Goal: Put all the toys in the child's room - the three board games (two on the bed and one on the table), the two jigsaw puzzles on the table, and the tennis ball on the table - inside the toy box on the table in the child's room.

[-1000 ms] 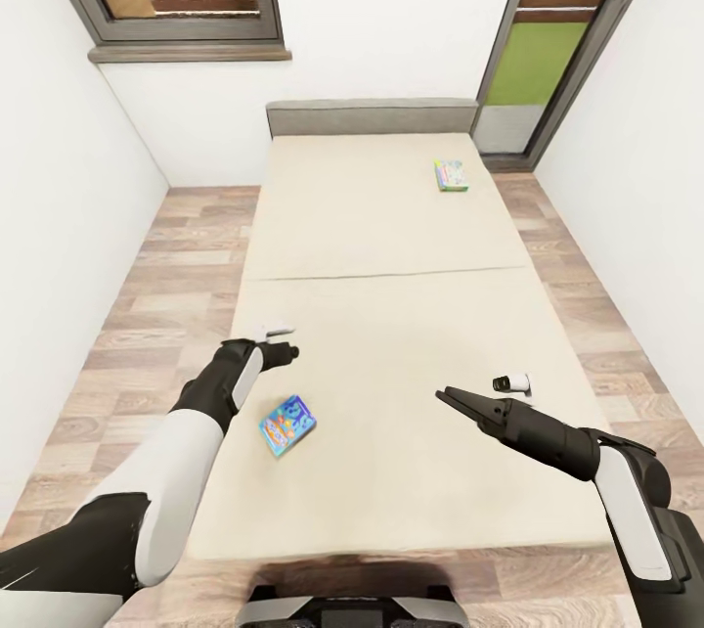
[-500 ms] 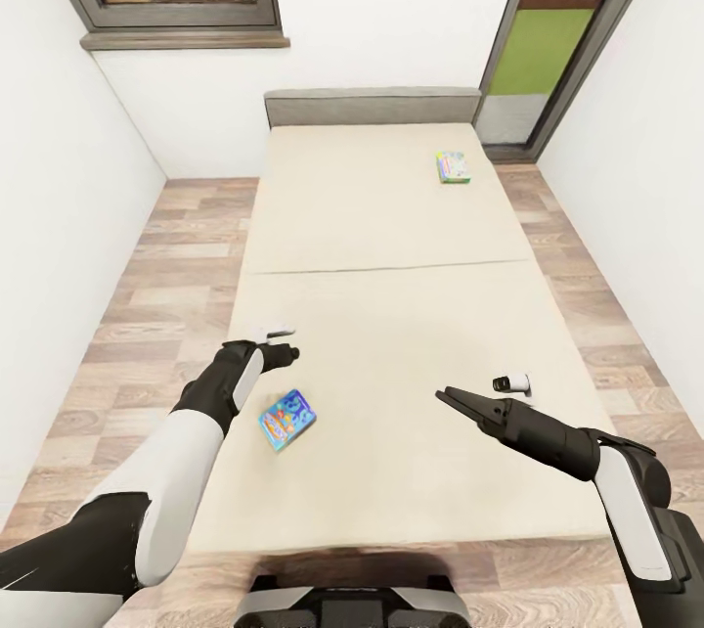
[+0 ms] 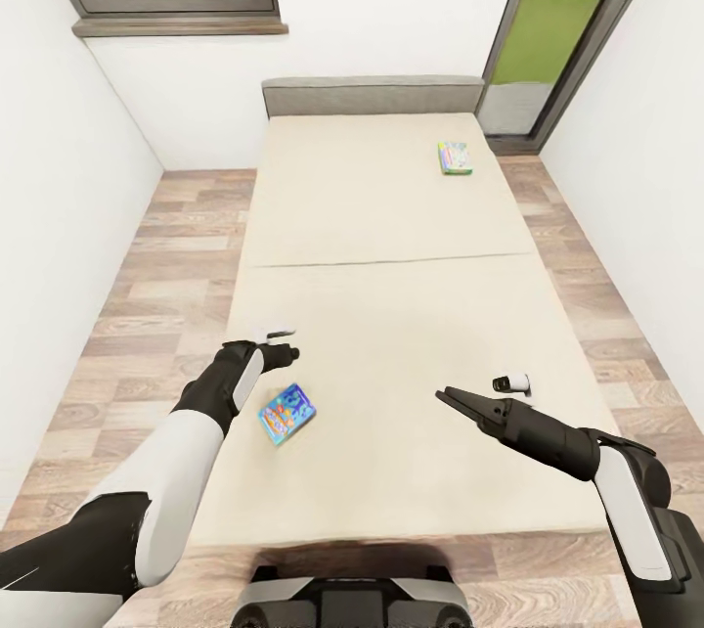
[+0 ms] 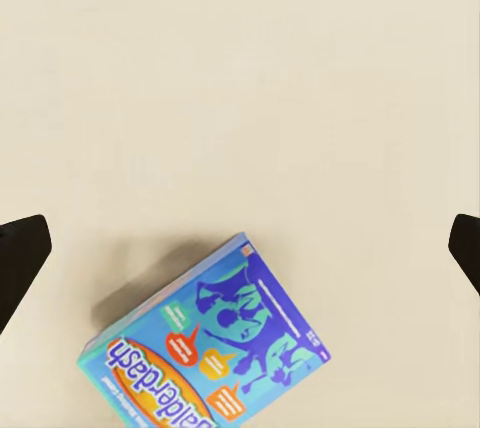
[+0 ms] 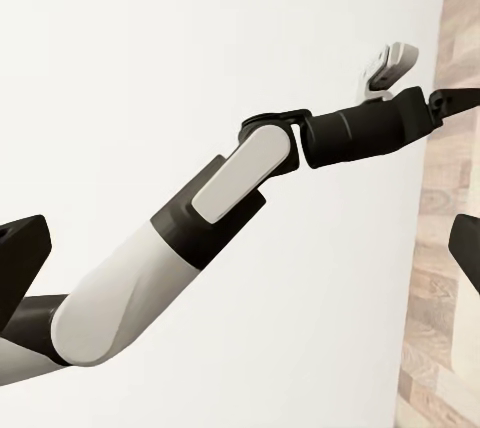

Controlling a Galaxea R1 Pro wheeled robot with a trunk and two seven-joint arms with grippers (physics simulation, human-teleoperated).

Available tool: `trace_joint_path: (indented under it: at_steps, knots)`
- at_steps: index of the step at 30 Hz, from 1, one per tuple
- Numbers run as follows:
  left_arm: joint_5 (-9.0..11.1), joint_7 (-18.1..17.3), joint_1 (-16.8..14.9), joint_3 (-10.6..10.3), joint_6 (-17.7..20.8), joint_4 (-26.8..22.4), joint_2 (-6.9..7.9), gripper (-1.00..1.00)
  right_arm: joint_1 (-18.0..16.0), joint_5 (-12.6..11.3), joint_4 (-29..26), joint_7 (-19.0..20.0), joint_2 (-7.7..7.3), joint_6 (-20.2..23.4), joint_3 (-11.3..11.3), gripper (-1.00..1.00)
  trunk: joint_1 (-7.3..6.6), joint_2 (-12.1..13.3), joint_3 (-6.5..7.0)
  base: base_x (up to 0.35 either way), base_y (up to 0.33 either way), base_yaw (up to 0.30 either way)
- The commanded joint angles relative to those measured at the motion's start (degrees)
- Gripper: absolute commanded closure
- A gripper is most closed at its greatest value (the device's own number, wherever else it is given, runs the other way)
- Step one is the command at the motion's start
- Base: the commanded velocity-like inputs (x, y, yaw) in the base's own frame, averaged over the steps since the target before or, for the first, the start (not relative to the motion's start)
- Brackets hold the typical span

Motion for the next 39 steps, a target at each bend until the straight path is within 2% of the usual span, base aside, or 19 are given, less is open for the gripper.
trace_joint_path:
  at_steps: [1, 39]
  knots:
    - [0.21, 0.21, -0.02, 0.25, 0.30, -0.08, -0.04, -1.00, -0.04, 0.15, -0.01, 0.26, -0.01, 0.20, -0.04, -1.00, 0.03, -0.09, -0.17, 0.000, 0.000, 0.000]
    - [0.41, 0.12, -0.02, 0.21, -1.25, -0.10, -0.07, -1.00, -0.04, 0.23, 0.03, 0.14, 0.08, 0.20, -0.04, -1.00, 0.03, -0.09, -3.74, 0.000, 0.000, 0.000]
